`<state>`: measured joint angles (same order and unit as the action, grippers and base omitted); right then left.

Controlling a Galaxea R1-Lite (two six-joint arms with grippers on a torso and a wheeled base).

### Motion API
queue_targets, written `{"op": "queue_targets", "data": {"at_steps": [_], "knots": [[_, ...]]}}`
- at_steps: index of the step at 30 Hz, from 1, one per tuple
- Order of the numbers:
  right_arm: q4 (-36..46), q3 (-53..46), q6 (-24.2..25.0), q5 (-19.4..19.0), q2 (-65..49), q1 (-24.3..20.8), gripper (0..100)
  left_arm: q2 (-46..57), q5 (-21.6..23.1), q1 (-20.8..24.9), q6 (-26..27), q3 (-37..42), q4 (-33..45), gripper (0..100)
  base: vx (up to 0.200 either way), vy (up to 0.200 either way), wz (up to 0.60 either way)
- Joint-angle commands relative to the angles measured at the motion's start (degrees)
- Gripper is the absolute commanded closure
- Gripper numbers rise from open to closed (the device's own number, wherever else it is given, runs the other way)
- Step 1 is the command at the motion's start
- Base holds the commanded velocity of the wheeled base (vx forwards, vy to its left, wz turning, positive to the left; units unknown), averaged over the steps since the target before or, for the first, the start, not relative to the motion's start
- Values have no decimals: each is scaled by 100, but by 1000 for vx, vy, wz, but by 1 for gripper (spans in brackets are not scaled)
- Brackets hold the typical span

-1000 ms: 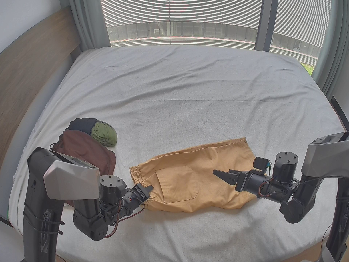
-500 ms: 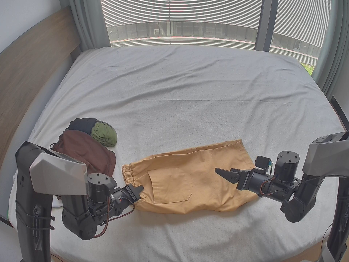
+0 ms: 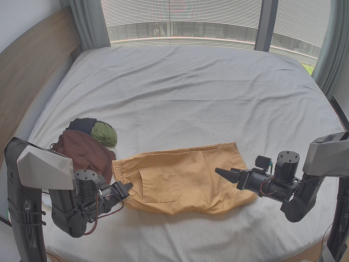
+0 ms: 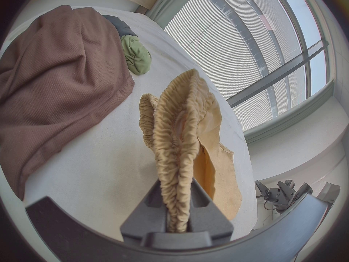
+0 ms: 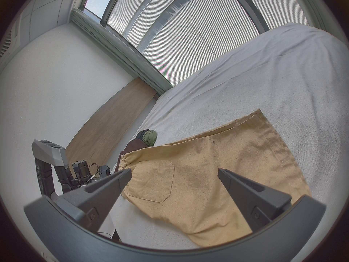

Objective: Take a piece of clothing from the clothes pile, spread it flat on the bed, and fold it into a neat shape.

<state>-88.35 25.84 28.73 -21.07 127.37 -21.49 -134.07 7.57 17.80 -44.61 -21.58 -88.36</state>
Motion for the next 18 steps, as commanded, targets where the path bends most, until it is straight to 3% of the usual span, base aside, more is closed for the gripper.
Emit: {"op": "queue_targets", "data": {"at_steps": [1,7,12,18], "knots": [[2,-9,1,-3,7,-4,0,162,69,-180,48,136,-6,100,0,0,0],[2,-9,1,-3,7,-4,0,224,148,-400,136,268,-6,100,0,0,0],[-7,0,1,-3,-1,-4,0,391,491,-848,382,558,-15,100,0,0,0],[-7,0,1,-3,-10,-4,0,619,570,-883,374,593,-15,100,0,0,0]]}}
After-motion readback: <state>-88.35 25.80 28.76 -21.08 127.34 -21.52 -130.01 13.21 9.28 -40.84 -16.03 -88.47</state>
